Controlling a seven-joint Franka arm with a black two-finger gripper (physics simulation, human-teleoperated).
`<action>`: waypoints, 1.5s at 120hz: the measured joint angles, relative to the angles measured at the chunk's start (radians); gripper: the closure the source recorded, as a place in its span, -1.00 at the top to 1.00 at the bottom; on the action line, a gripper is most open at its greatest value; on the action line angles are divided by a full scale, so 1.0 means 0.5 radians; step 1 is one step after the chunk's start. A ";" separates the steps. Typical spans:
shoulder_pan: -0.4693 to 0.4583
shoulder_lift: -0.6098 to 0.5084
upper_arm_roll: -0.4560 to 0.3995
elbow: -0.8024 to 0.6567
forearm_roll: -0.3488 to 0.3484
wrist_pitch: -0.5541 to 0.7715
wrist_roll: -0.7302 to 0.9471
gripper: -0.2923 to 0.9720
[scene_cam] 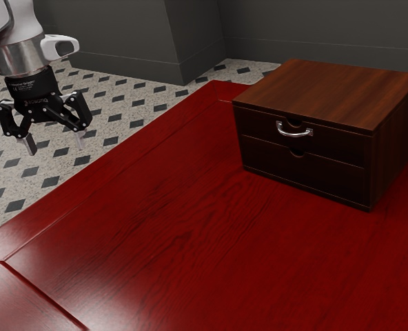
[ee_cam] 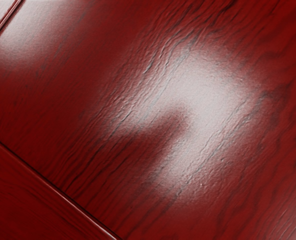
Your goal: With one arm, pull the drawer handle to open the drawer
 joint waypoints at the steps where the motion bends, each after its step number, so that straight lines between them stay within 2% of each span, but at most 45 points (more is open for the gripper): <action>1: 0.000 0.000 0.000 0.000 0.000 0.000 0.000 0.54; 23: -0.017 -0.004 0.003 0.021 -0.002 -0.003 0.000 0.54; 33: 0.008 -0.021 -0.031 0.451 0.014 -0.042 -0.002 0.54; 44: 0.008 -0.025 -0.152 0.581 0.033 -0.071 -0.004 0.54; 66: -0.094 -0.007 -0.286 0.601 0.046 -0.096 -0.009 0.54; 90: -0.029 0.022 -0.346 0.592 0.050 -0.116 -0.011 0.54; 115: -0.010 0.001 -0.360 0.592 0.055 -0.249 -0.005 0.54; 120: 0.030 -0.007 -0.416 0.593 0.054 -0.275 -0.002 0.54; 125: 0.105 -0.050 -0.566 0.589 0.054 -0.304 -0.001 0.54; 131: 0.059 -0.259 -0.765 0.350 0.035 -0.285 -0.001 0.54; 137: -0.052 -0.576 -0.855 -0.047 0.006 -0.259 -0.002 0.53; 146: -0.307 -1.093 -0.822 -0.681 -0.033 -0.253 -0.004 0.54; 155: -0.443 -1.394 -0.769 -1.038 -0.096 -0.247 -0.004 0.54; 164: -0.523 -1.436 -0.743 -1.137 -0.111 -0.231 0.040 0.54; 180: -0.556 -1.249 -0.748 -1.158 0.010 -0.020 0.468 0.54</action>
